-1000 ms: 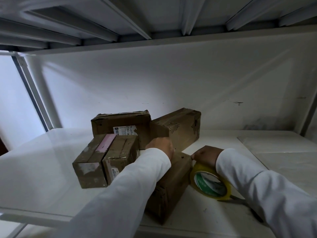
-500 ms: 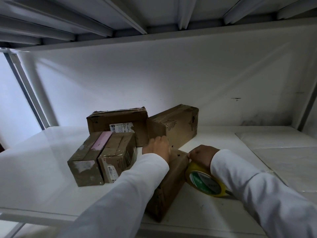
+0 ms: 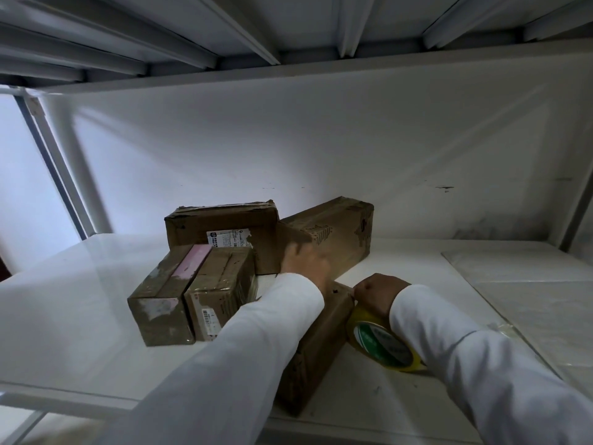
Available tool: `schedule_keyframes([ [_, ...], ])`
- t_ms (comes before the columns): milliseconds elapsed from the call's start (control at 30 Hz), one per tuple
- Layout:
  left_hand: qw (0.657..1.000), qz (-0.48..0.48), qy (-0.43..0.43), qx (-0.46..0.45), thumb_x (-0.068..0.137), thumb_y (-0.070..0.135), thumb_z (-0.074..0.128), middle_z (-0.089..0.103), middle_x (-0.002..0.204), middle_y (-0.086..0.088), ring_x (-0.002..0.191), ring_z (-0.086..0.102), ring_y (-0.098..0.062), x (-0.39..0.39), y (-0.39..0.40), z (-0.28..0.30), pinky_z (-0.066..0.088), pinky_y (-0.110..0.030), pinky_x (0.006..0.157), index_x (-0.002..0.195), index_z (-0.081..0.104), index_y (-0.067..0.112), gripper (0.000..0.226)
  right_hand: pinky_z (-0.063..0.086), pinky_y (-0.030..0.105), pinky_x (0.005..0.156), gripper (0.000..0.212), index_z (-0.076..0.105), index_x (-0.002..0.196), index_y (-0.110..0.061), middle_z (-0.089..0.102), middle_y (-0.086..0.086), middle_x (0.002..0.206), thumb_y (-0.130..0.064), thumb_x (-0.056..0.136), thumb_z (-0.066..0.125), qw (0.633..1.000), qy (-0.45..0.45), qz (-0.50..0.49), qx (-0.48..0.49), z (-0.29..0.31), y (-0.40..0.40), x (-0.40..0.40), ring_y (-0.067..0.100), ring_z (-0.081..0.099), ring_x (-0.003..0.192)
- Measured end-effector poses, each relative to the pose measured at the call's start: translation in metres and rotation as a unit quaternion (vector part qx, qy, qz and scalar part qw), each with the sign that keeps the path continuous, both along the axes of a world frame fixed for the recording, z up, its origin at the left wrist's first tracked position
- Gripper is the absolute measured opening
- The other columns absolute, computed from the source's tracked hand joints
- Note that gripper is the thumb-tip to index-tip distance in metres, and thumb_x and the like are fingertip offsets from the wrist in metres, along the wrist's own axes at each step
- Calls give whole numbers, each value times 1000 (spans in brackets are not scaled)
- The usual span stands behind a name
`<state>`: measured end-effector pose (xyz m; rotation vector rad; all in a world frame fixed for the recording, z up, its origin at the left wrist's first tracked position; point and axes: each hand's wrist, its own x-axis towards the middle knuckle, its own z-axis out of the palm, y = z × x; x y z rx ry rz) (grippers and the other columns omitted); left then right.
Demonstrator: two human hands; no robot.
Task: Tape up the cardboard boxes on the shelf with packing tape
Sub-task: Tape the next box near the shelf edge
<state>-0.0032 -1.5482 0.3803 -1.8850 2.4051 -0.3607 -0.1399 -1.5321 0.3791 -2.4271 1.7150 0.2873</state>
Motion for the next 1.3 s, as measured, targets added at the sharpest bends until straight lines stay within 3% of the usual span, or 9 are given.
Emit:
schedule_keyframes([
  [67,987,-66,113,92,101,30,39,52,135,-4,120,49,-26,-8,6,-9,38,-36,101,133,51,22,35,39,29,104,39,50,135,-16,50,6,137,-30,103,32,1000,1,1,-2,-1,-1,-1,23,50,122],
  [167,988,-86,78,103,101,36,39,52,134,-2,123,47,-25,1,7,-14,35,-37,104,132,50,23,35,38,28,104,39,49,135,-16,49,6,138,-31,102,35,1000,11,9,1,-2,0,-1,23,49,123],
  [233,992,-60,24,110,100,41,38,42,142,-1,134,34,-26,14,2,-15,21,-47,114,137,43,26,40,40,28,103,38,49,135,-15,51,6,136,-31,101,39,1000,23,14,1,-2,-1,-1,23,50,122],
  [333,992,14,39,117,100,49,25,28,152,0,143,15,-25,19,-6,-18,-1,-56,115,144,31,28,49,41,29,104,39,49,134,-14,51,7,134,-31,100,41,999,38,21,1,-3,-3,-1,24,50,121],
  [500,983,54,100,141,103,42,15,-6,160,-4,147,-7,-24,5,-6,-28,-4,-52,115,152,0,14,59,40,27,102,38,51,132,-16,52,6,133,-32,102,34,1000,17,4,7,-4,-6,0,22,51,119],
  [567,986,56,97,126,102,42,15,-11,160,-6,147,-9,-24,6,-2,-31,-6,-52,115,152,-5,12,61,40,27,103,39,51,133,-16,52,6,134,-32,103,33,1000,17,-1,14,-3,-5,1,22,51,120],
  [800,980,47,133,140,102,45,13,-13,159,-3,147,-10,-23,7,0,-31,-3,-47,116,152,-6,16,60,40,27,101,39,53,130,-15,54,7,131,-32,102,31,999,-12,-28,12,-4,-2,3,23,52,117],
  [967,972,49,197,119,103,42,19,3,160,3,147,1,-20,8,-1,-33,2,-44,117,151,11,26,52,37,29,100,41,56,128,-21,52,1,134,-36,102,28,995,-86,-55,-6,7,4,-2,21,50,118],
  [1300,970,53,209,109,103,43,18,6,160,2,147,3,-21,9,-1,-35,6,-45,117,151,13,27,51,44,26,89,41,62,119,-19,63,1,119,-41,99,34,995,-35,-89,-33,22,-4,10,17,59,101],
])
